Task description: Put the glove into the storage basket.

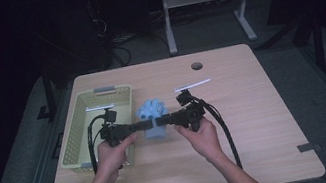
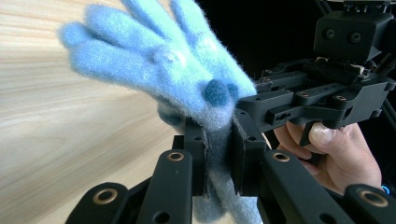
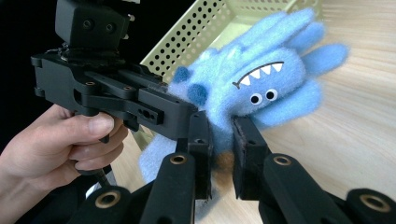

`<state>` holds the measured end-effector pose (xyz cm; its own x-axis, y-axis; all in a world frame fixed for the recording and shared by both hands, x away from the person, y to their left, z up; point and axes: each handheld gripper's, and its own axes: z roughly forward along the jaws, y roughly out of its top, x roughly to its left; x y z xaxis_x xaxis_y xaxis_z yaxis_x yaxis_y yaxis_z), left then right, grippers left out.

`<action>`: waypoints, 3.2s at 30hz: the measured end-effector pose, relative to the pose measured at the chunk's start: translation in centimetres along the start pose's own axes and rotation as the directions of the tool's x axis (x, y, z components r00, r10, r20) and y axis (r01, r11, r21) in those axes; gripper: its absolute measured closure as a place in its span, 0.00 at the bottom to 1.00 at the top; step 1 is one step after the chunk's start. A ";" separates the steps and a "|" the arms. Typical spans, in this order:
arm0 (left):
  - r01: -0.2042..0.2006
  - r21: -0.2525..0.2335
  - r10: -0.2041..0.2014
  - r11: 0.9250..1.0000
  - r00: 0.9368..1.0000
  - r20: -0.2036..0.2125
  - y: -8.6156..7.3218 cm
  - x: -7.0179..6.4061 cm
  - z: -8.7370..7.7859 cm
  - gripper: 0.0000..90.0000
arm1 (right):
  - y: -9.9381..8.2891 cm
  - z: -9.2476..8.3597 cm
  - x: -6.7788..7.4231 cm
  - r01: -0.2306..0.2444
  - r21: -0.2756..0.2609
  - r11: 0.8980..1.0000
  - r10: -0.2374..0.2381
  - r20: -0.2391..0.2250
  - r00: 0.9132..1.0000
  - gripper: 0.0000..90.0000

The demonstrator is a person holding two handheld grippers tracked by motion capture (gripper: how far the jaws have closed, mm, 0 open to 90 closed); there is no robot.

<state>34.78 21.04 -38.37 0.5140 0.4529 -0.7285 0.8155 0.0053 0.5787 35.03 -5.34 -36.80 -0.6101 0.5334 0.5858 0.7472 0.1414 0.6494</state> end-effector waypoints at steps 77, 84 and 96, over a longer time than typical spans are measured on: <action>0.040 -0.040 -0.046 0.998 0.986 -0.160 0.6 6.5 -11.2 0.89 | 3.9 13.3 3.6 -0.009 0.071 0.997 0.016 -0.104 0.994 0.85; 0.045 -0.030 -0.051 0.999 0.977 -0.207 0.4 7.2 -11.5 0.89 | 3.8 14.5 3.0 -0.022 0.092 0.996 0.031 -0.099 0.995 0.84; 0.051 0.017 -0.044 0.999 0.960 -0.276 0.6 8.0 -10.9 0.89 | 3.7 13.7 2.5 -0.015 0.092 0.996 0.022 -0.070 0.997 0.81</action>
<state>36.46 34.39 -39.82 0.3837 0.6811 -0.6237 0.8453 0.0130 0.5342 39.90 8.01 -39.54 -0.6106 0.4767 0.6324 0.7775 0.2091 0.5931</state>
